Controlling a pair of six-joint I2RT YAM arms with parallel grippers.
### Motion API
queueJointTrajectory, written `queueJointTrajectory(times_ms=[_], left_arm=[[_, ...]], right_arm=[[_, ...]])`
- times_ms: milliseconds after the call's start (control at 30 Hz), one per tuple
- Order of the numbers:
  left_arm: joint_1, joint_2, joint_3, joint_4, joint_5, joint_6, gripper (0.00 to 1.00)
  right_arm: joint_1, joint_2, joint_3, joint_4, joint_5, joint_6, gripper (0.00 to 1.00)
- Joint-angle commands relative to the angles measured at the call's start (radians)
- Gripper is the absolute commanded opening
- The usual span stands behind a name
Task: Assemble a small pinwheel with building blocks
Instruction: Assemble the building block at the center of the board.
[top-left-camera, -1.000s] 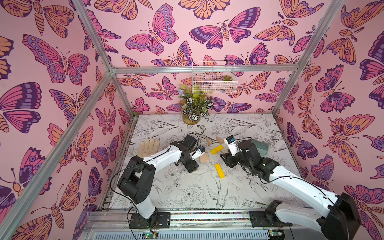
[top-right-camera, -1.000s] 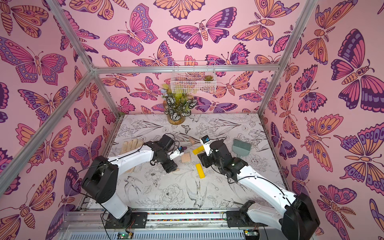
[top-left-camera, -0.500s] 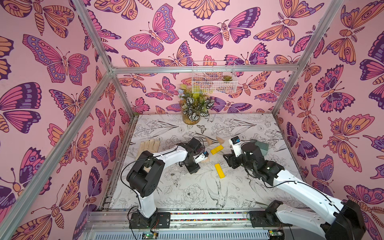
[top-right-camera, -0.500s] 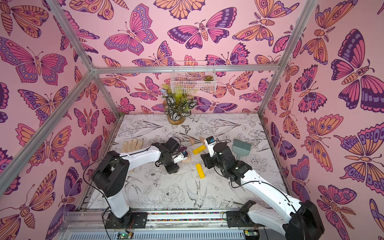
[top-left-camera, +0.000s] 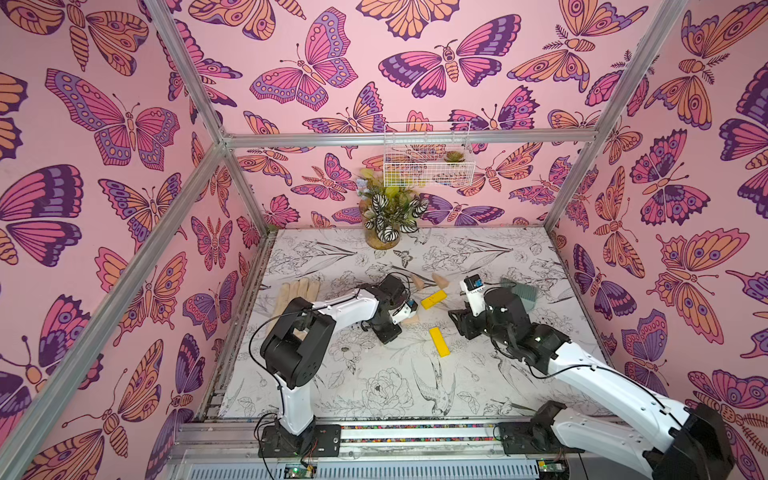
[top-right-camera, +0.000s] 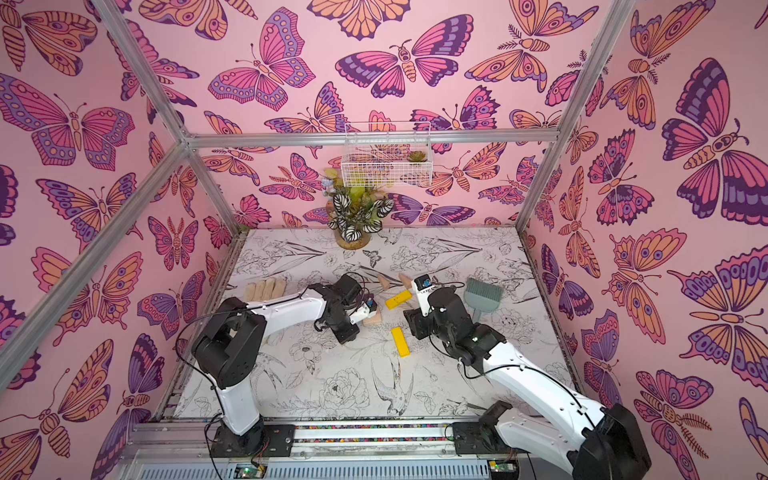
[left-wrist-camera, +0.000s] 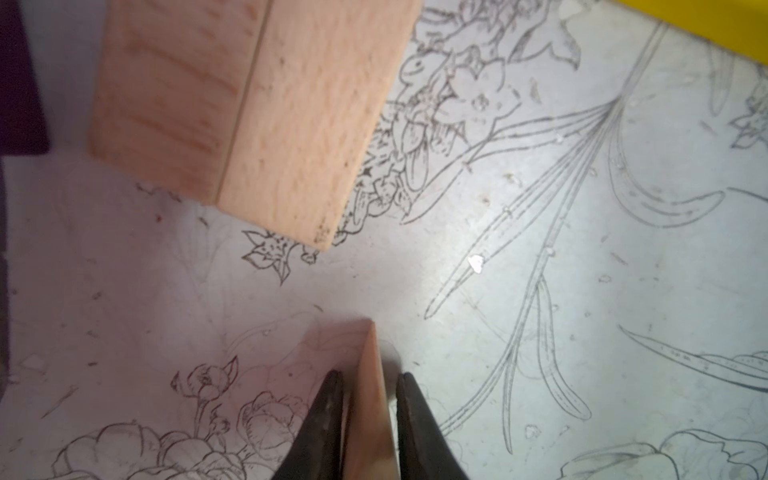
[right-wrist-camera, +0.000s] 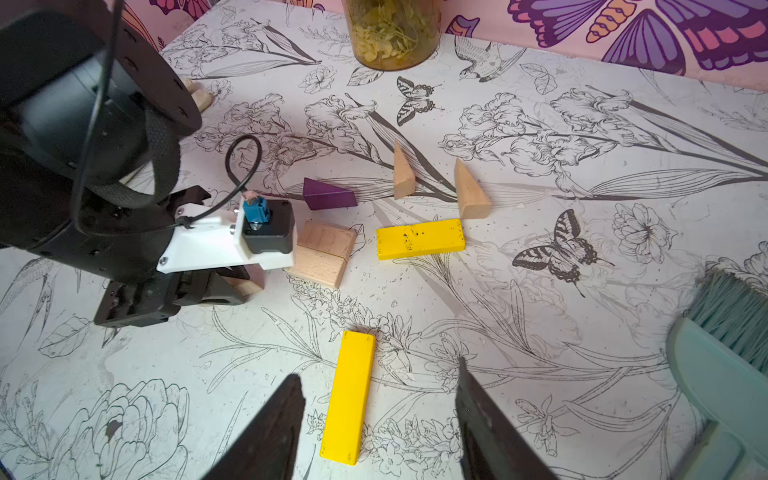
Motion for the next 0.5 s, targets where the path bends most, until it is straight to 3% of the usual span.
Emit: queueJointTrajectory(times_ms=[0,467], left_arm=[[-0.004,0.017,0.005,-0.011,0.017,-0.035,0.16],[-0.004,0.038,0.028,0.008,0.02,-0.072,0.15]], right_arm=[[-0.006,-0.01,-0.011,-0.01,0.017,0.017,0.61],[-0.006,-0.006,-0.021,0.002,0.007,0.032,0.6]])
